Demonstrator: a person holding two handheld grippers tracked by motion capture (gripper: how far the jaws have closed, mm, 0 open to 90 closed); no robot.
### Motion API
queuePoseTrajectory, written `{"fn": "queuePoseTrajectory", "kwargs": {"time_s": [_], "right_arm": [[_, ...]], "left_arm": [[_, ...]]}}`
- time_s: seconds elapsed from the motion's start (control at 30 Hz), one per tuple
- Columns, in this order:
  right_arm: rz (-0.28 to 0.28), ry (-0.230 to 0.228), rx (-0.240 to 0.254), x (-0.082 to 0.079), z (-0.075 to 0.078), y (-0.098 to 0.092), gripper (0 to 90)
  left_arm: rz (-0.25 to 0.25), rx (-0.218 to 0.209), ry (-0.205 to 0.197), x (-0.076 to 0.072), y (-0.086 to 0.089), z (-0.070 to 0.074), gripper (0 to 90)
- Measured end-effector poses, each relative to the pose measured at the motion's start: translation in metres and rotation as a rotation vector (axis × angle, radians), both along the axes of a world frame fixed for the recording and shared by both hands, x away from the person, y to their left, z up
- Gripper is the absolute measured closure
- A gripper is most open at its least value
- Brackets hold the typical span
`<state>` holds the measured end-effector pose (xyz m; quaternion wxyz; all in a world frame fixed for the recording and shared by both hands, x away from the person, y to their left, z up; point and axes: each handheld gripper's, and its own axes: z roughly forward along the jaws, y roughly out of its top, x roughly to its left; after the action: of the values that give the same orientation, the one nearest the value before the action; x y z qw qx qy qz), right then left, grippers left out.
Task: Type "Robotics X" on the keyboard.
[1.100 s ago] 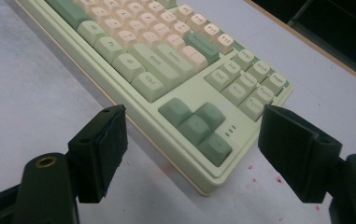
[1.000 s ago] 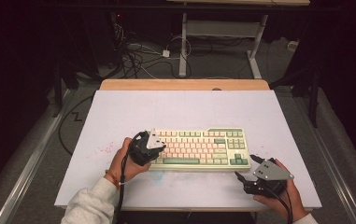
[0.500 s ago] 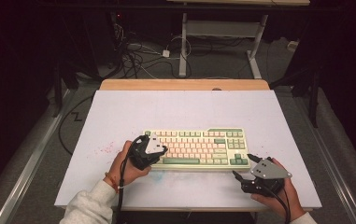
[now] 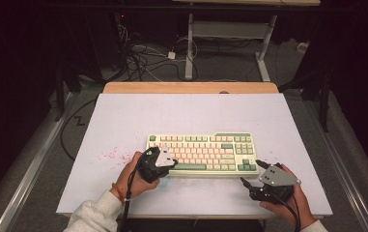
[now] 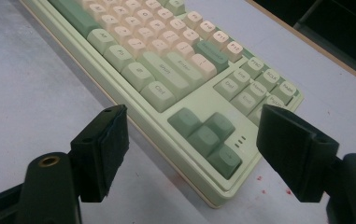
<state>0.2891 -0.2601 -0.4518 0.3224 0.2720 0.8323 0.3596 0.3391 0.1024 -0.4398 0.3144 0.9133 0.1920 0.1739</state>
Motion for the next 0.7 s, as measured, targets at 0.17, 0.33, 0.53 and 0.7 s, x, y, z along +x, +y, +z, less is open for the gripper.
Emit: {"fn": "queuePoseTrajectory", "kwargs": {"time_s": [0.17,0.33,0.53,0.7], "right_arm": [[0.002,0.002,-0.004,0.0,-0.001,0.001,25.4],[0.004,0.005,-0.007,-0.001,-0.002,0.001,25.4],[0.004,0.005,-0.011,-0.001,-0.002,0.002,25.4],[0.006,0.004,-0.012,-0.001,-0.002,0.002,25.4]], "left_arm": [[-0.004,0.008,0.002,0.0,-0.004,-0.002,85.5],[-0.006,0.01,-0.003,0.0,-0.007,-0.003,85.1],[-0.025,0.026,0.03,0.004,-0.01,-0.015,86.0],[-0.023,0.024,-0.003,0.0,-0.008,-0.006,83.9]]}}
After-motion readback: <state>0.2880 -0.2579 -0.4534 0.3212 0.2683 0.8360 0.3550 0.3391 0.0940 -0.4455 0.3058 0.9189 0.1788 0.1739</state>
